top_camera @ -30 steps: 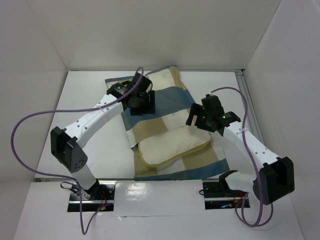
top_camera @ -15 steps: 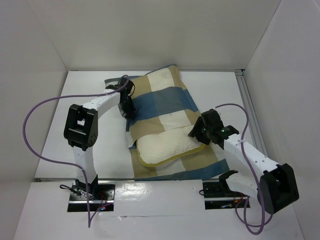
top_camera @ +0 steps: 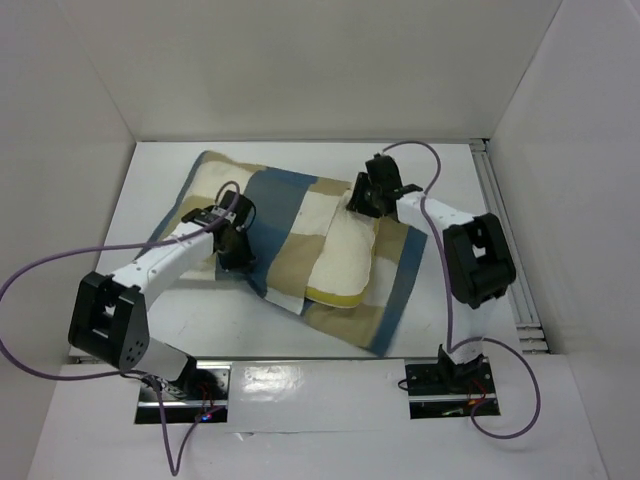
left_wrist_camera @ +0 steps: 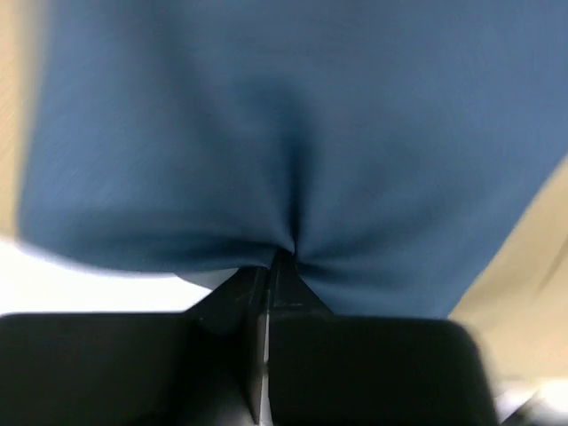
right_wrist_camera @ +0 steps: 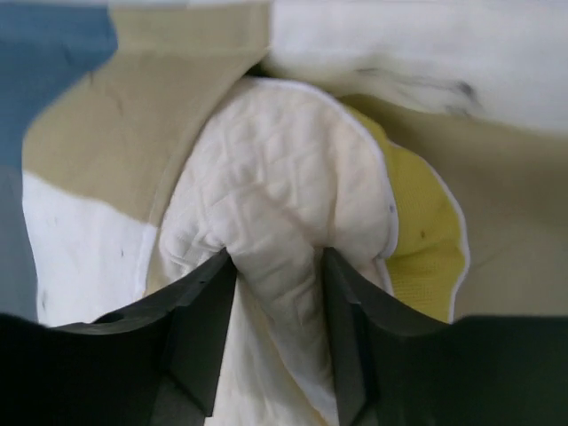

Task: Put the pillow into the pillowcase

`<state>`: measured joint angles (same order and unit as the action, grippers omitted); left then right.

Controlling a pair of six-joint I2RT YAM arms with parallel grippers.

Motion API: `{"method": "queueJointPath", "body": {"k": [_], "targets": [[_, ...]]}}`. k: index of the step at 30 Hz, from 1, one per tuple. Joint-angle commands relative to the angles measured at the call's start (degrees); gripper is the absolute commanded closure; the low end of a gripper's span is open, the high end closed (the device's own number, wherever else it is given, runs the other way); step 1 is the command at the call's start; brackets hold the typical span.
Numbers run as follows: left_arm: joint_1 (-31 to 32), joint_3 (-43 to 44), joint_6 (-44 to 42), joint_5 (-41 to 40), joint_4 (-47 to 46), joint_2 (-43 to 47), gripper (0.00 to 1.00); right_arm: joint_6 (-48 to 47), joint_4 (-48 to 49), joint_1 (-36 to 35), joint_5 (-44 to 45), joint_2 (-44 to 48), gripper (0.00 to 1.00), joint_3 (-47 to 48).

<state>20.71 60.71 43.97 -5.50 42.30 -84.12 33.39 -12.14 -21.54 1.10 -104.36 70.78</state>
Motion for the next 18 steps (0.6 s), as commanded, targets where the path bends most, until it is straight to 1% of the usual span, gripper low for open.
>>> {"method": "queueJointPath", "body": {"k": [1, 2, 3, 4, 5, 6, 7, 8, 9, 10, 11, 12, 13, 14, 15, 16, 17, 18], "targets": [[5.03, 1.5, 1.47, -1.08, 9.17, 2.73, 0.83, -5.35, 5.39, 0.62, -4.96, -7.25, 0.48, 9.61], [6.35, 3.26, 2.0, -2.83, 11.29, 3.34, 0.75, -6.05, 4.24, 0.62, -6.8, -9.01, 0.48, 13.9], [7.06, 5.28, 2.0, -6.16, 13.05, 3.34, 0.67, -6.05, 3.1, 0.62, -7.43, -9.02, 0.48, 15.07], [7.59, 10.17, 2.61, -7.85, 16.37, 3.34, 0.61, -6.05, 2.48, 0.62, -7.43, -9.02, 0.44, 15.78], [8.72, 12.83, 2.62, -9.25, 17.71, 3.34, 0.52, -6.05, 2.47, 0.62, -8.91, -7.89, 0.37, 15.79], [9.52, 15.55, 2.62, -11.18, 18.42, 2.74, 0.5, -5.44, 1.17, 0.62, -8.4, -6.66, 0.29, 15.79], [10.39, 18.19, 1.83, -11.72, 18.95, 1.51, 0.44, -5.44, 1.16, 0.62, -6.83, -4.82, 0.15, 14.74], [11.36, 23.35, 1.22, -11.73, 19.48, 0.54, 0.4, -4.74, 2.03, 0.62, -3.16, -2.37, 0.1, 10.82], [13.46, 25.84, 1.21, -11.73, 19.48, -0.6, 0.15, -3.95, 2.82, 1.23, -1.12, 3.31, 0.06, 8.34], [14.52, 28.13, -0.96, -11.73, 19.48, -2.09, 0.0, -2.46, 4.3, 1.85, 0.46, 6.15, 0.04, 5.97], [15.49, 32.85, -1.86, -11.12, 19.48, -3.84, 0.0, -1.84, 4.32, 2.64, 1.61, 8.88, 0.03, 3.6], [17.5, 35.33, -1.87, -11.11, 19.48, -8.21, 0.0, -1.31, 4.32, 4.73, 3.27, 13.34, 0.03, -0.34], [18.48, 37.53, -1.87, -11.11, 20.27, -10.43, 0.0, -0.7, 3.62, 6.06, 3.29, 15.04, 0.03, -1.95], [19.53, 41.56, -2.65, -11.11, 20.27, -12.63, 0.0, -0.17, 2.31, 7.38, 3.29, 16.45, 0.03, -3.27], [21.63, 43.86, -3.18, -11.11, 20.27, -17.44, 0.0, 0.45, 0.99, 8.78, 3.9, 17.6, 0.01, -5.89], [22.52, 46.41, -3.88, -10.59, 20.27, -20.09, 0.0, 1.84, -1.72, 11.32, 4.52, 20.04, 0.01, -7.31], [23.49, 51.83, -3.89, -10.59, 20.27, -22.82, 0.0, 2.99, -2.96, 12.39, 5.74, 21.37, 0.01, -8.89], [24.28, 54.93, -3.89, -10.59, 20.27, -25.54, 0.0, 3.96, -3.58, 13.27, 7.49, 22.95, 0.0, -13.17]]}}
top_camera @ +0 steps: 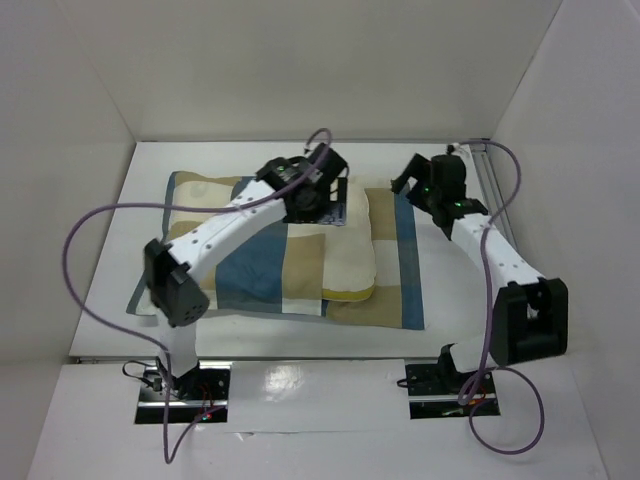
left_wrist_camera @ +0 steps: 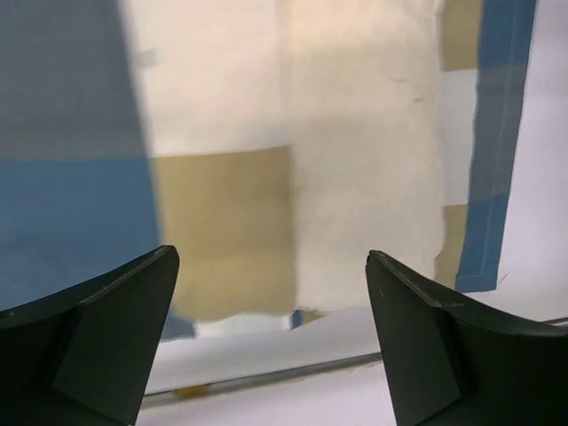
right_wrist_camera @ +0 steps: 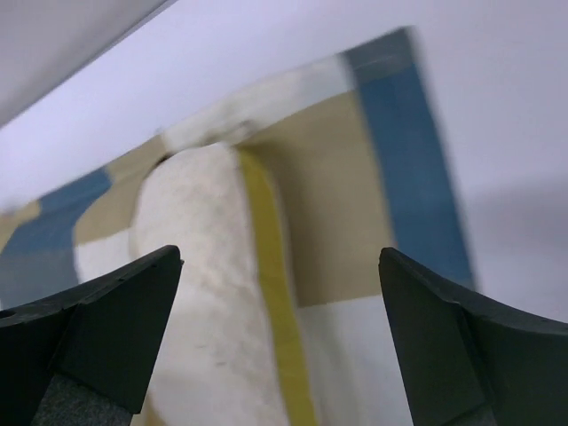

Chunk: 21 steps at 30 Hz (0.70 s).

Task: Put the pillow into the pillowcase

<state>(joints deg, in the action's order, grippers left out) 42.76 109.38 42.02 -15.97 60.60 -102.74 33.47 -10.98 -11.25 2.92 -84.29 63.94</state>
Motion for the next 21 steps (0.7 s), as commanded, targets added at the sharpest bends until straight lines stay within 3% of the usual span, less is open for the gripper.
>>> {"method": "queueJointPath", "body": {"k": [1, 6, 10, 16, 17, 18, 19, 20, 21], "targets": [[3.54, 9.5, -1.94, 0.4, 3.02, -12.34, 0.0, 4.75, -5.27, 4.46, 6.3, 6.12, 0.0, -8.72], [4.79, 22.26, -1.15, 1.98, 3.39, -23.28, 0.0, 6.6, -6.51, 7.99, 2.72, 13.18, 0.0, -20.24], [5.31, 22.89, -1.15, 4.01, 0.58, -28.12, 0.0, 7.13, -6.51, 8.52, -1.41, 15.82, 0.0, -25.34], [5.31, 20.52, -0.62, 0.67, 1.1, -35.68, 0.0, 7.13, -6.51, 8.52, -2.65, 17.58, 0.0, -27.73], [5.31, 21.39, -0.62, 3.81, 1.8, -37.95, 0.03, 7.13, -6.51, 8.52, -2.65, 18.1, 0.0, -27.73], [4.79, 21.92, -1.93, 5.32, 1.8, -37.97, 0.12, 6.44, -6.51, 8.52, -2.13, 18.11, 0.0, -27.73], [4.79, 21.93, -1.94, 6.55, 1.8, -37.97, 0.55, 6.43, -6.51, 8.52, -2.13, 18.72, 0.0, -27.73], [4.26, 21.93, -2.64, 7.43, 1.8, -37.28, 0.83, 5.65, -6.51, 8.52, -2.13, 18.72, 0.0, -26.95], [3.21, 21.93, -2.64, 9.01, 1.8, -34.23, 1.0, 4.94, -6.51, 8.52, -2.91, 19.25, 0.0, -26.16]]}}
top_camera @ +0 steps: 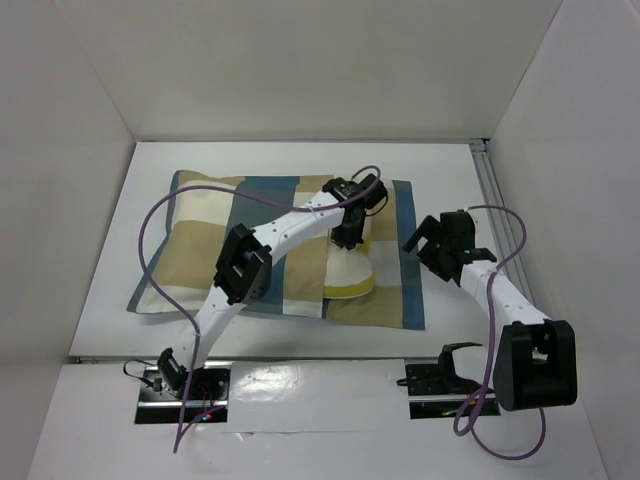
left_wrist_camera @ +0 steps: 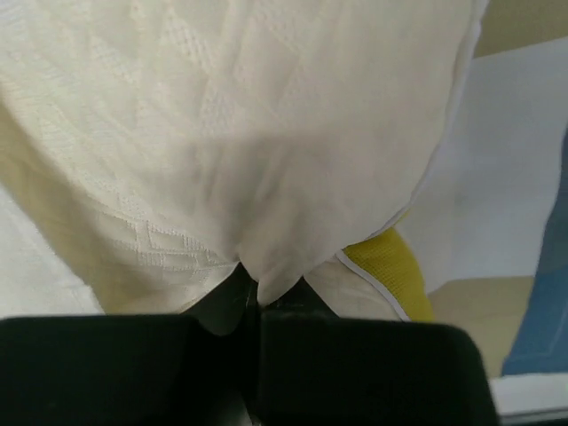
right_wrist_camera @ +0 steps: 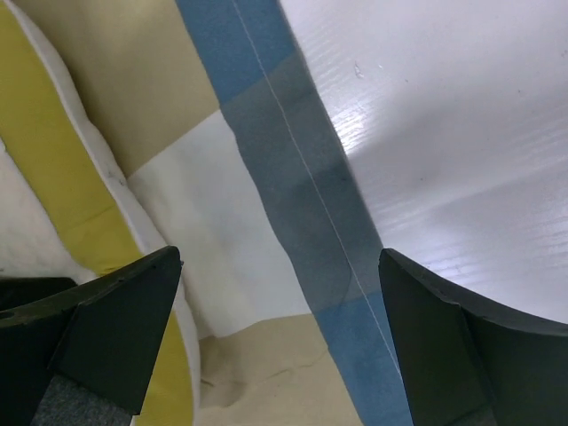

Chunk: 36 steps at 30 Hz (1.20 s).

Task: Put the pillow into the pillowcase

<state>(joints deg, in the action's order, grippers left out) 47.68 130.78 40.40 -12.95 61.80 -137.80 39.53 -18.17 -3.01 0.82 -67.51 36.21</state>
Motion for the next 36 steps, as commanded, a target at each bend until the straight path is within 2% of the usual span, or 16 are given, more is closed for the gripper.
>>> {"method": "queueJointPath", "body": {"k": [1, 3, 5, 8, 9, 12, 14, 17, 19, 22, 25, 28, 32, 33, 35, 36], "targets": [[-2.58, 0.53, -1.98, 7.4, 1.12, 3.04, 1.0, -2.77, 0.68, 0.28, -1.43, 2.47, 0.0, 2.11], [-6.01, -2.44, -3.39, 15.09, 0.43, 8.66, 1.0, -5.41, 1.38, 0.28, -3.36, 2.47, 0.0, 4.04], [-8.91, -8.57, -5.77, 21.97, -3.85, 18.5, 1.0, -9.63, 1.39, 0.28, -3.37, 1.68, 0.0, 6.15], [-14.97, -13.95, -7.35, 34.37, -6.95, 28.0, 1.0, -12.55, 2.43, 0.28, -9.76, 0.45, 0.11, 10.72], [-17.6, -14.93, -7.36, 36.66, -8.35, 29.59, 1.0, -12.55, 3.66, 0.28, -16.05, 0.44, 0.16, 11.51], [-20.95, -19.41, -8.41, 45.53, -10.64, 34.34, 1.0, -5.8, 14.54, -1.73, -21.29, 2.46, 0.24, 10.56], [-23.59, -22.14, -8.41, 51.5, -14.59, 36.36, 1.0, -1.41, 23.48, -6.38, -21.3, 3.7, 0.27, 8.62], [-25.61, -25.39, -8.41, 54.95, -17.41, 39.27, 1.0, -0.86, 25.21, -14.11, -19.02, -0.86, 0.35, 11.59], [-27.02, -26.45, -7.88, 57.93, -18.99, 40.41, 1.0, -0.86, 25.21, -19.3, -18.31, -6.48, 0.45, 15.64], [-28.34, -27.77, -6.83, 59.97, -20.4, 43.13, 1.0, -0.86, 31.33, -24.48, -17.61, -11.83, 0.49, 16.97], [-30.62, -30.23, -5.69, 63.37, -21.98, 44.54, 1.0, -0.86, 32.24, -26.26, -16.82, -18.77, 0.6, 20.74], [-32.82, -32.08, -3.85, 66.03, -24.1, 46.74, 1.0, -0.07, 33.72, -27.4, -17.34, -23.97, 0.64, 23.03], [-34.32, -32.61, -2.7, 66.83, -24.62, 48.41, 1.0, 0.73, 34.96, -29.86, -14.98, -27.76, 0.64, 24.08], [-34.84, -33.3, -1.91, 67.78, -25.58, 49.2, 1.0, 0.73, 34.96, -29.87, -13.58, -28.73, 0.61, 25.39], [-35.37, -33.84, -1.3, 68.41, -26.38, 49.91, 1.0, 0.02, 34.35, -30.66, -12.86, -32.06, 0.46, 27.15], [-35.38, -33.84, -1.29, 68.41, -26.38, 50.52, 1.0, 0.02, 34.35, -31.18, -12.86, -33.12, 0.3, 28.03]]}}
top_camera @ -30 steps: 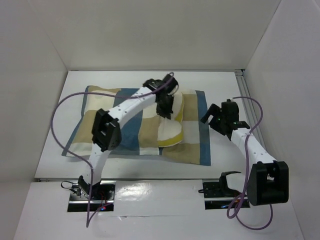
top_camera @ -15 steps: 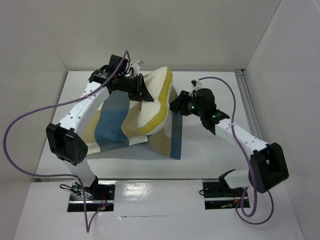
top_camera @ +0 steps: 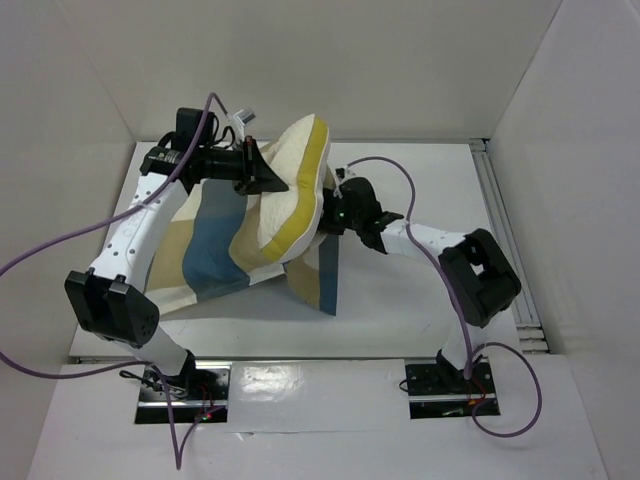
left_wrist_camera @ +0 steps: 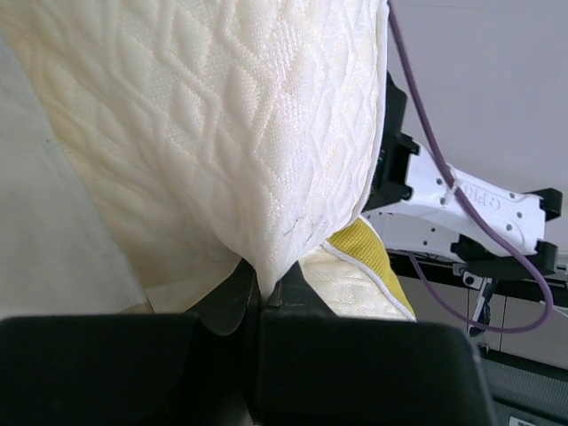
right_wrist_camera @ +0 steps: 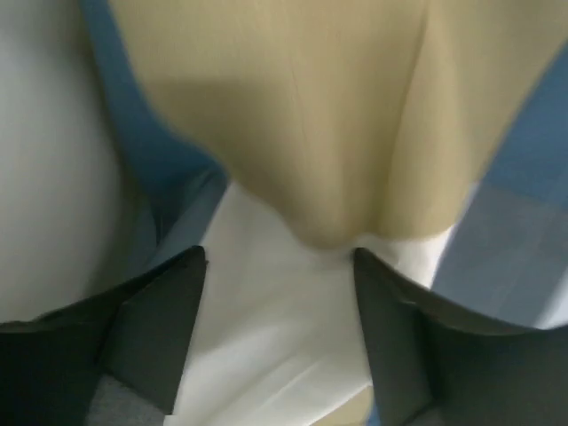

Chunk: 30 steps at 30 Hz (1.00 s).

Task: Put the pillow into the pillowcase

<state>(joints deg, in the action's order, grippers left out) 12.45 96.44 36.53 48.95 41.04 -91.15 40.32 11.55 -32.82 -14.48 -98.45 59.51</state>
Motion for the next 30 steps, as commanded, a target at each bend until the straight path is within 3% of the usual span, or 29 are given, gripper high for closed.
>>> {"method": "queueJointPath", "body": {"k": [1, 4, 10, 12, 15, 16, 20, 25, 30], "targets": [[-0.14, -0.11, 2.58, 6.51, -5.62, 4.4, 1.0, -0.76, 4.62, -1.37, 2.44, -3.22, 0.23, 6.66], [-0.76, -1.25, 3.19, 7.04, -6.23, 5.02, 1.0, -0.76, 3.31, -2.68, 4.19, -6.74, 0.15, 10.52], [-2.78, -4.15, 4.42, 10.02, -8.86, 6.34, 1.0, -0.15, 5.59, -3.74, 4.82, -7.37, 0.13, 12.12], [-3.31, -4.86, 5.47, 10.9, -9.48, 7.04, 1.0, -0.93, 3.49, -4.27, 6.29, -9.99, 0.25, 16.06], [-4.63, -6.09, 5.48, 10.9, -10.1, 7.66, 1.0, -1.47, -0.55, -3.75, 7.53, -12.2, 0.59, 16.87], [-5.5, -6.09, 5.48, 10.9, -10.1, 8.35, 1.0, -1.47, -1.26, -3.74, 8.15, -12.2, 0.78, 16.87], [-9.18, -11.35, 5.48, 9.77, -10.1, 8.98, 1.0, -2.95, -3.81, 0.03, 9.9, -6.94, 1.0, 10.13], [-12.1, -16.89, 3.55, 6.52, -9.22, 8.98, 1.0, -6.47, -9.08, 4.77, 12.37, 3.17, 1.0, 3.96], [-14.29, -20.76, 2.23, 0.8, -8.17, 8.36, 1.0, -8.59, -11.46, 9.51, 6.67, 8.79, 1.0, -1.31]]}}
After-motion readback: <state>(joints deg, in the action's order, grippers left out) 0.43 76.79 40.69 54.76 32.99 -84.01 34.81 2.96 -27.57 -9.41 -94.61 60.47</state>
